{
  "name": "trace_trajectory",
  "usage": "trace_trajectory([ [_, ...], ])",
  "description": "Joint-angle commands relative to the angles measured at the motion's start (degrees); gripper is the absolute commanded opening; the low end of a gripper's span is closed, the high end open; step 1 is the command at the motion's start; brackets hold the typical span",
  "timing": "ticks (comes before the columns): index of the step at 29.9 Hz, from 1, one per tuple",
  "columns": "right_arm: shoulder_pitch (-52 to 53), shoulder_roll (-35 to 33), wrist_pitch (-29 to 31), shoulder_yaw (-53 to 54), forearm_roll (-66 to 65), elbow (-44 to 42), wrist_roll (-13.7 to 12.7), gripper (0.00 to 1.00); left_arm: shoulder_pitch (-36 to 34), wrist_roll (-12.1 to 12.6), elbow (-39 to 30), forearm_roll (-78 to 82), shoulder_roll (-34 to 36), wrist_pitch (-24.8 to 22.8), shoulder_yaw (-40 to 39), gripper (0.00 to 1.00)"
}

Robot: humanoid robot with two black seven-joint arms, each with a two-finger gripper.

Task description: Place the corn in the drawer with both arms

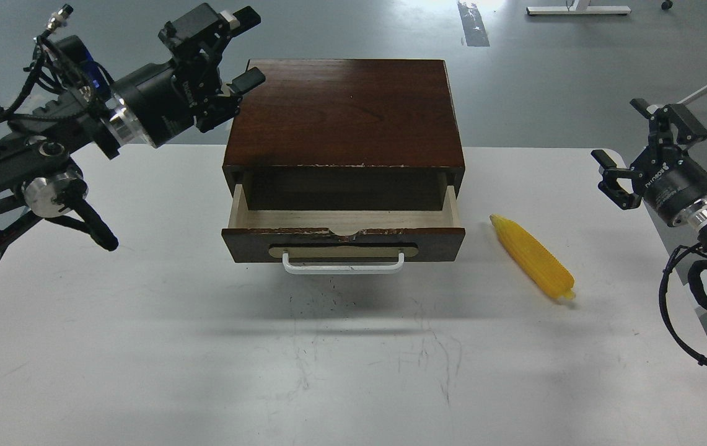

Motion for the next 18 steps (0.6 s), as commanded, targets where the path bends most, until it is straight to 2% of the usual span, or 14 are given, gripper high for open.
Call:
trace_trajectory([
  [1, 0.0, -0.64, 0.0, -0.44, 0.0, 0.17, 0.0, 1.0, 7.16, 0.0, 3.29, -2.64, -1.06, -0.15, -5.91, 0.99],
  [7, -0.08, -2.39, 0.0, -1.84, -0.62, 2.88, 0.0, 1.0, 15.7, 0.0, 8.4, -4.39, -4.66, -0.94, -16.37, 0.99],
  [12, 0.88, -5.56, 0.0, -4.66, -7.46, 7.63, 0.0, 1.0, 18.0, 0.0, 8.49, -4.75, -4.84, -1.73, -17.27, 0.99],
  [18, 3.77, -9.6, 0.0, -4.75, -24.58, 10.8, 0.0, 1.0, 18.18, 0.0, 8.49, -4.75, -4.93, -2.35, -17.36, 0.99],
])
